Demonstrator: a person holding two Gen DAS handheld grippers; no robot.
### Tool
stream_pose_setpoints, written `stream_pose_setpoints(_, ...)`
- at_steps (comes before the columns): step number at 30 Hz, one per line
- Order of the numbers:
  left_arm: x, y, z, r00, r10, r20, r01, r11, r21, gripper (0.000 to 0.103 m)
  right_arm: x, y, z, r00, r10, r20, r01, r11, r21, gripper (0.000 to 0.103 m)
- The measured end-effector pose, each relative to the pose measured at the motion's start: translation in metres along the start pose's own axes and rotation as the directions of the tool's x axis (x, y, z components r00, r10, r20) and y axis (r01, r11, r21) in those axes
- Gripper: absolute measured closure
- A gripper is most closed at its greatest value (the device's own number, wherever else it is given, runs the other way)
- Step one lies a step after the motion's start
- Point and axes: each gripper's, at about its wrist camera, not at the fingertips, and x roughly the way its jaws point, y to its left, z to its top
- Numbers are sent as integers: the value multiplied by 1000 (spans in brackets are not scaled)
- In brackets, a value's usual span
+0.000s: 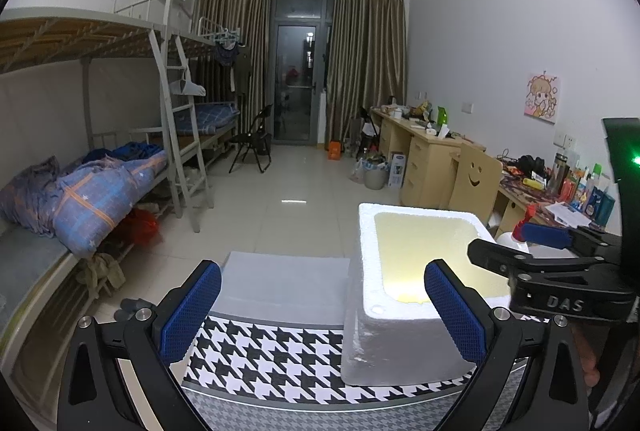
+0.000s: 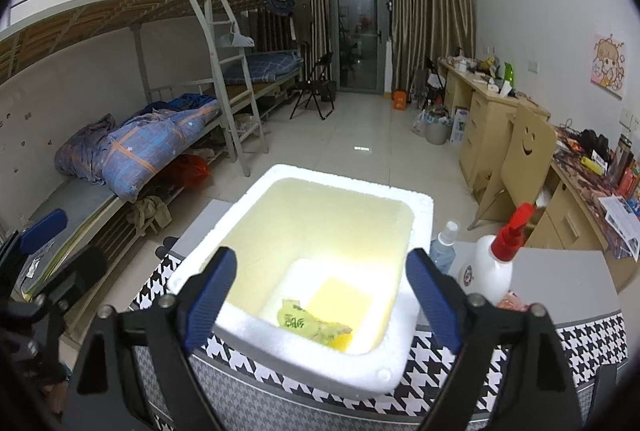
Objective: Organize soft objects
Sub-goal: 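Lower the green wipes pack into the foam box and open the right tool, then move both open tools back toward the white towel and grey sock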
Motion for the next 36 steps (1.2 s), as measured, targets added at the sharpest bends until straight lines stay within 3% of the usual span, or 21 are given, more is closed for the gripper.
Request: stream_pose_setpoints(36,-63,-40,-11,996,-76,39,74,996,54,1,-90,-6,-39,993,-16,113,17,1000,-11,12)
